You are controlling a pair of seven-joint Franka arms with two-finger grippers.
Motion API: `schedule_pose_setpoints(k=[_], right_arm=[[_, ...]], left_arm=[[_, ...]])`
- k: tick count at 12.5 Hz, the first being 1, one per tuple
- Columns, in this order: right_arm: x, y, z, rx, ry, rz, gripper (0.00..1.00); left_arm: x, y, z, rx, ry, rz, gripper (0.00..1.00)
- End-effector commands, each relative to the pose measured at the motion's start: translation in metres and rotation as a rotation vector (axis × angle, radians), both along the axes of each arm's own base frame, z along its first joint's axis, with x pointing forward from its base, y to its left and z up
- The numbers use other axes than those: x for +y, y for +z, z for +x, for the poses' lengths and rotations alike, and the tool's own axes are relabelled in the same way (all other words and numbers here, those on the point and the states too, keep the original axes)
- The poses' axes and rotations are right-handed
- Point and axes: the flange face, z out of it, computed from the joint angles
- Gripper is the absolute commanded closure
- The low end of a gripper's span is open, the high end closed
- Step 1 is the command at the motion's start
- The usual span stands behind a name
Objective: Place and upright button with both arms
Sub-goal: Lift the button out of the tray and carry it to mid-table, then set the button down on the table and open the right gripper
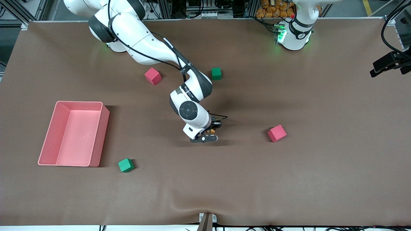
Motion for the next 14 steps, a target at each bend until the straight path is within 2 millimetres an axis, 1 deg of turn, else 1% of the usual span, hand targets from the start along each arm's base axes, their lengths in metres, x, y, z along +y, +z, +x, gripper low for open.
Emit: schedule_pose_setpoints(k=[1,2,3,4,5,6,7,8,9,10,11,12,13,14], right_arm=[[0.007,0.012,0.008,-0.028,-0.003,0.005,0.00],[0.002,0.019,0.014,-0.027,-0.012,0.006,0.00],[-0.001,0.034,0.019,-0.035,-0.028,0.015,0.00],[-0.019,0.067,0.044,-0.044,-0.119,0.050,0.00],[-0.037,0.107,0.063,-0.012,-0.175,0.094,0.00],[-0.069,0.147,0.083,0.011,-0.203,0.118,0.00],[-0.096,0.176,0.094,0.013,-0.222,0.107,0.00],[-0.124,0.199,0.101,-0.010,-0.217,0.040,0.00],[-0.163,0.221,0.110,-0.025,-0.211,-0.047,0.00],[-0.201,0.245,0.116,-0.015,-0.202,-0.075,0.00],[-0.246,0.269,0.120,0.008,-0.180,-0.098,0.00],[-0.284,0.301,0.117,0.023,-0.180,-0.117,0.00],[-0.327,0.328,0.113,0.041,-0.221,-0.135,0.00],[-0.355,0.349,0.107,0.053,-0.252,-0.156,0.00]], left_arm=[[0.000,-0.001,0.002,0.002,-0.026,-0.017,0.00],[0.000,-0.002,0.002,0.004,-0.024,-0.017,0.00],[0.000,-0.002,0.002,0.002,-0.026,-0.015,0.00],[-0.003,-0.002,0.003,0.004,-0.030,-0.017,0.00],[-0.004,-0.002,0.003,0.004,-0.032,-0.017,0.00],[-0.004,-0.002,0.003,0.004,-0.032,-0.017,0.00],[-0.004,-0.002,0.003,0.004,-0.032,-0.017,0.00],[-0.004,-0.002,0.003,0.004,-0.032,-0.017,0.00],[-0.004,-0.002,0.003,0.004,-0.032,-0.017,0.00],[-0.004,-0.002,0.003,0.004,-0.032,-0.017,0.00],[-0.004,-0.002,0.003,0.004,-0.032,-0.017,0.00],[-0.004,-0.002,0.003,0.004,-0.034,-0.017,0.00],[-0.006,-0.004,0.004,0.007,-0.034,-0.017,0.00],[-0.018,-0.010,0.008,0.018,-0.046,-0.019,0.00]])
